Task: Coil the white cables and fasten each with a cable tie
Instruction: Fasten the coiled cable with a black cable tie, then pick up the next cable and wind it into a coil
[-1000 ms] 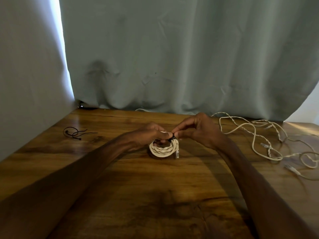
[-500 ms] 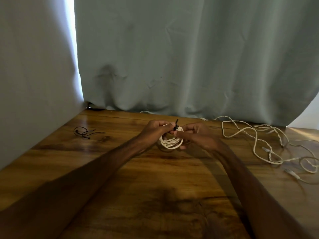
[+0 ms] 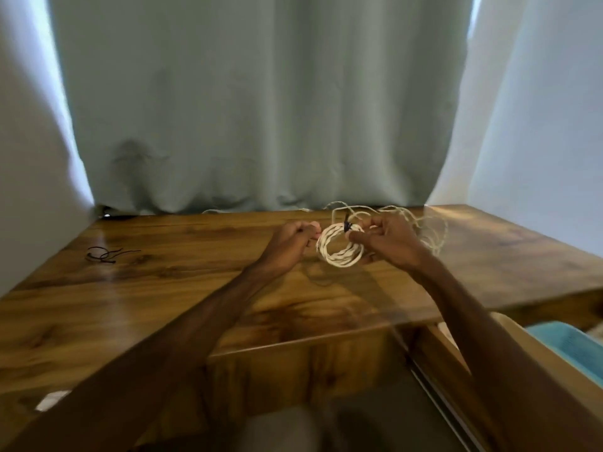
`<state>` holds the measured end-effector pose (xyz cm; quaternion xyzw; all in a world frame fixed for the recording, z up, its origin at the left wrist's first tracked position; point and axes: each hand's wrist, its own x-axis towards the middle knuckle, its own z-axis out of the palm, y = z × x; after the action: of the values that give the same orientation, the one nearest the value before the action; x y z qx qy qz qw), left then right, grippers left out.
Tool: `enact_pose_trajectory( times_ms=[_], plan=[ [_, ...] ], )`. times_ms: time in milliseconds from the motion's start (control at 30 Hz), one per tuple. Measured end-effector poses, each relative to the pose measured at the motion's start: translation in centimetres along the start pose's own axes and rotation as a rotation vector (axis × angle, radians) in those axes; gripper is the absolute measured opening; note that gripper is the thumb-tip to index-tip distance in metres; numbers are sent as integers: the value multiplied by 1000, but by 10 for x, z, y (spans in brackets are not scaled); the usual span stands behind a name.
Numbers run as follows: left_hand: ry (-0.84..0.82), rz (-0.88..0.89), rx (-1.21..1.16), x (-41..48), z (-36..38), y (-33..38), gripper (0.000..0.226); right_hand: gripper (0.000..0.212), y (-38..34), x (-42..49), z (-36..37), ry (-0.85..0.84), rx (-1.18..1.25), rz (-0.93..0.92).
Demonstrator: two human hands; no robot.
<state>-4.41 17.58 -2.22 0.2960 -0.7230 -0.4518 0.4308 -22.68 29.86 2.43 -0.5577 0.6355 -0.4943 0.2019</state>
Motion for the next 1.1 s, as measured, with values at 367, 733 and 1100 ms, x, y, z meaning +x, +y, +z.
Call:
enact_pose_trajectory(
  times_ms=[367,733,1100],
  plan=[
    [-284,290,443,-49,189,67,31,19,38,-133,-163,242,-204,152],
    [-489,319,886,-43,224,46,36,26,138,-152,-181,-203,-713,375],
    [-534,500,777,-22,190,8,25,31,188,-128,-140,-235,-1014,439]
  ],
)
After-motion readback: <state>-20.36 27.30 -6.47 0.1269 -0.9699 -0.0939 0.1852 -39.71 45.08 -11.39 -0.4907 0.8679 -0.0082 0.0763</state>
